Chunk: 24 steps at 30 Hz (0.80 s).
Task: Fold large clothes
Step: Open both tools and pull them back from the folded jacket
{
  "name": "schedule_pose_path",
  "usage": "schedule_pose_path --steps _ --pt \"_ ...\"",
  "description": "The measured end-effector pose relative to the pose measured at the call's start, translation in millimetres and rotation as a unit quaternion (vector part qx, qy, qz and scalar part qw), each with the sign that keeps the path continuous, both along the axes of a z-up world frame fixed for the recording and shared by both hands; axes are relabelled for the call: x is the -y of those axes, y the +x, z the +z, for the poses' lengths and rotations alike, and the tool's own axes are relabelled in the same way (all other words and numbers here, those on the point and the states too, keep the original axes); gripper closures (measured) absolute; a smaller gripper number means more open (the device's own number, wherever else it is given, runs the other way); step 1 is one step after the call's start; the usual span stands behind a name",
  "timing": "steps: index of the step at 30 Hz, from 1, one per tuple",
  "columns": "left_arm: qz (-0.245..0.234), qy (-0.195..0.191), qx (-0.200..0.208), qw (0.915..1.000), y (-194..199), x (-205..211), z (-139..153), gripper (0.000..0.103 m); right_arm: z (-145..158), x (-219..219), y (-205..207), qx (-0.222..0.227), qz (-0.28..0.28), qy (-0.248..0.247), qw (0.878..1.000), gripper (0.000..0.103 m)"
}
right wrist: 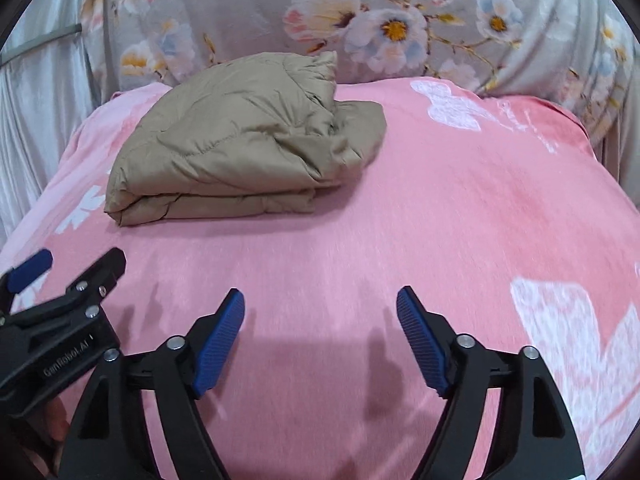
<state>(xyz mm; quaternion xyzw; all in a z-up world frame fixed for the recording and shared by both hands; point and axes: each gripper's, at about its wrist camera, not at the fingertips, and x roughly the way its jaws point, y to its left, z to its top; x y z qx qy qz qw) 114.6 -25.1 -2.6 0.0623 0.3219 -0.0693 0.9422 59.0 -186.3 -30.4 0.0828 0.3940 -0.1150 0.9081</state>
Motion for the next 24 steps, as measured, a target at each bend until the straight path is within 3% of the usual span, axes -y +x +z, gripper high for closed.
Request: schedule_pose_path --steps 6,24 --pt "0.01 0.012 -0.044 0.9989 -12.7 2.0 -14.7 0.005 -8.4 -4.2 -17.1 -0.03 -0.011 0.006 0.999 0.02" --pt "0.028 0.049 -0.048 0.9973 -12.1 9.0 -21.4 0.005 -13.1 -5.6 -20.8 -0.03 -0.007 0.002 1.0 0.02"
